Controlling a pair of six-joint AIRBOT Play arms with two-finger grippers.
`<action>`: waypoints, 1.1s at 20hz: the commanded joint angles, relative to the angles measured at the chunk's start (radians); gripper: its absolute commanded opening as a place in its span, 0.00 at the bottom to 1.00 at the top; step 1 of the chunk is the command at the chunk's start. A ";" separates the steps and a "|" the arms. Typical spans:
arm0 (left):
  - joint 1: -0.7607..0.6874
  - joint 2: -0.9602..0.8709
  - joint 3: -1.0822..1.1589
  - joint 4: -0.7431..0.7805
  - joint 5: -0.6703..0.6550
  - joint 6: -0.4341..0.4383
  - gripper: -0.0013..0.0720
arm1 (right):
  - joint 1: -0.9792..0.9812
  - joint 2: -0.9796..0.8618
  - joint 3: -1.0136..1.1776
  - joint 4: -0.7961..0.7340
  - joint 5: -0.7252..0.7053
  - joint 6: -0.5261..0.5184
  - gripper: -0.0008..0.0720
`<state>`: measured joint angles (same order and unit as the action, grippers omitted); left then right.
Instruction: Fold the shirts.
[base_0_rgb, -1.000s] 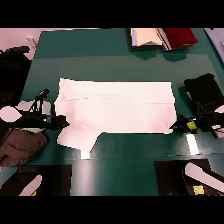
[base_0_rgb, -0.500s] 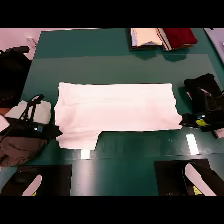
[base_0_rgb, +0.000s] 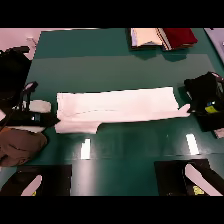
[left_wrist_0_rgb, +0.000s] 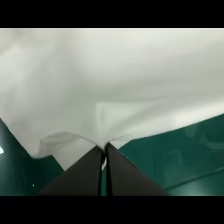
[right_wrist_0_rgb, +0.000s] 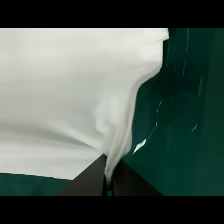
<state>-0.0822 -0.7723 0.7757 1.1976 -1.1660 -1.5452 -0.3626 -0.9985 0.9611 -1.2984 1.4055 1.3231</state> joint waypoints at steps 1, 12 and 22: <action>0.001 -0.213 0.104 0.027 0.173 0.040 0.06 | 0.032 -0.175 0.137 -0.003 -0.015 0.007 0.03; 0.001 -0.542 0.307 0.026 0.319 0.054 0.20 | 0.164 -0.555 0.483 0.060 -0.080 0.089 0.09; 0.001 -0.540 0.414 -0.054 0.168 0.029 0.06 | -0.075 -0.578 0.407 0.208 -0.048 -0.072 0.79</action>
<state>-0.0814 -1.3109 1.1759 1.1908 -0.9600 -1.5150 -0.3576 -1.5726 1.4246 -1.1141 1.3445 1.3010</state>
